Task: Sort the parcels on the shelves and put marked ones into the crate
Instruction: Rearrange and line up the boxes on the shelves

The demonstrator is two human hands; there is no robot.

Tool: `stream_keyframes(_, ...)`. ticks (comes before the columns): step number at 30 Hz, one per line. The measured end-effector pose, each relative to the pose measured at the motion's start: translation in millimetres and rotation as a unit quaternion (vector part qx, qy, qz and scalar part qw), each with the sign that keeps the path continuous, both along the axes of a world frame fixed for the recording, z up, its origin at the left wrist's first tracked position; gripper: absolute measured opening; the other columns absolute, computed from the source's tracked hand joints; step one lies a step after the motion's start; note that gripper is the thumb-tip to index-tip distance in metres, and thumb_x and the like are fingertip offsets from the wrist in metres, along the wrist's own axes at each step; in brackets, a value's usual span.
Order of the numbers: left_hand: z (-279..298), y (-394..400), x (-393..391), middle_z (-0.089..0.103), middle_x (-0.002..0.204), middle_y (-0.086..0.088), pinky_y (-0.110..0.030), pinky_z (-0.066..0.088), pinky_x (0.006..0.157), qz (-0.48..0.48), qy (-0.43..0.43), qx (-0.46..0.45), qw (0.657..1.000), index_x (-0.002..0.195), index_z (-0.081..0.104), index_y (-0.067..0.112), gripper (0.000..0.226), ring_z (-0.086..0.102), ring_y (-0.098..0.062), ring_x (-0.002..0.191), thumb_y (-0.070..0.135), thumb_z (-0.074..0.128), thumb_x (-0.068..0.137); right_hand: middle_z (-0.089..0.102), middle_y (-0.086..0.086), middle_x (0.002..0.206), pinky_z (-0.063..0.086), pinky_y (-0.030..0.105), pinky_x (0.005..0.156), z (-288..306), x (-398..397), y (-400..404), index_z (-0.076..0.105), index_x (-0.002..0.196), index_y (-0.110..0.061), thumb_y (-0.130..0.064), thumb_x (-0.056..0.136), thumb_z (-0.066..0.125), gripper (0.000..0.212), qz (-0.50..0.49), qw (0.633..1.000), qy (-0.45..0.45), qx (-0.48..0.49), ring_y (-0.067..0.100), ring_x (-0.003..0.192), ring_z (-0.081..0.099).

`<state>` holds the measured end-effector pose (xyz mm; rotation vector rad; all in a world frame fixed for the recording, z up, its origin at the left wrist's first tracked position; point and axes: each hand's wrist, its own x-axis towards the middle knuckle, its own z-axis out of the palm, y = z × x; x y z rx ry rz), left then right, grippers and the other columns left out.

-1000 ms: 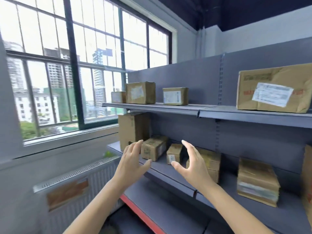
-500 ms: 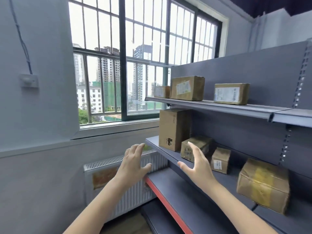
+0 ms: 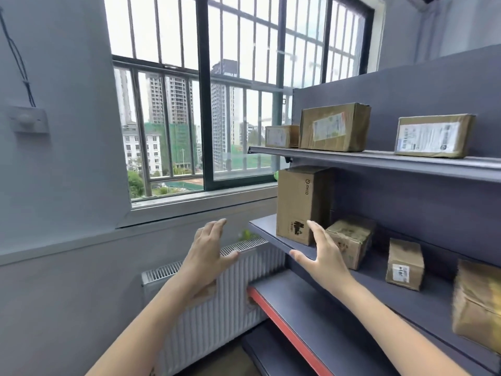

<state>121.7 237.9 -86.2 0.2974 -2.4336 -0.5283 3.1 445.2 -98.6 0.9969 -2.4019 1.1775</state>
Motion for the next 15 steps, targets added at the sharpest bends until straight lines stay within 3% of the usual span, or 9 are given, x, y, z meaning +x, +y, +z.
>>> stream_keyframes(5, -8, -26, -37, 0.034, 0.144, -0.005, -0.026, 0.02, 0.11, -0.027, 0.004, 0.021, 0.999, 0.144, 0.025, 0.009, 0.074, 0.026, -0.02, 0.135, 0.028, 0.063, 0.084, 0.025, 0.004, 0.153, 0.017, 0.031, 0.115, -5, -30, -28, 0.023, 0.145, -0.013, -0.031, 0.084, 0.064, 0.076, -0.02, 1.0, -0.014, 0.002, 0.017, 0.142, 0.02)
stream_keyframes(15, -5, -88, -145, 0.033, 0.145, -0.001, -0.02, 0.017, 0.108, -0.062, -0.006, 0.021, 0.998, 0.144, 0.024, 0.013, 0.07, 0.024, -0.016, 0.135, 0.027, 0.061, 0.086, 0.024, 0.003, 0.153, 0.017, 0.024, 0.11, -4, -129, -92, 0.024, 0.145, -0.014, -0.027, 0.085, 0.063, 0.073, -0.044, 0.998, -0.036, -0.037, 0.015, 0.141, 0.021)
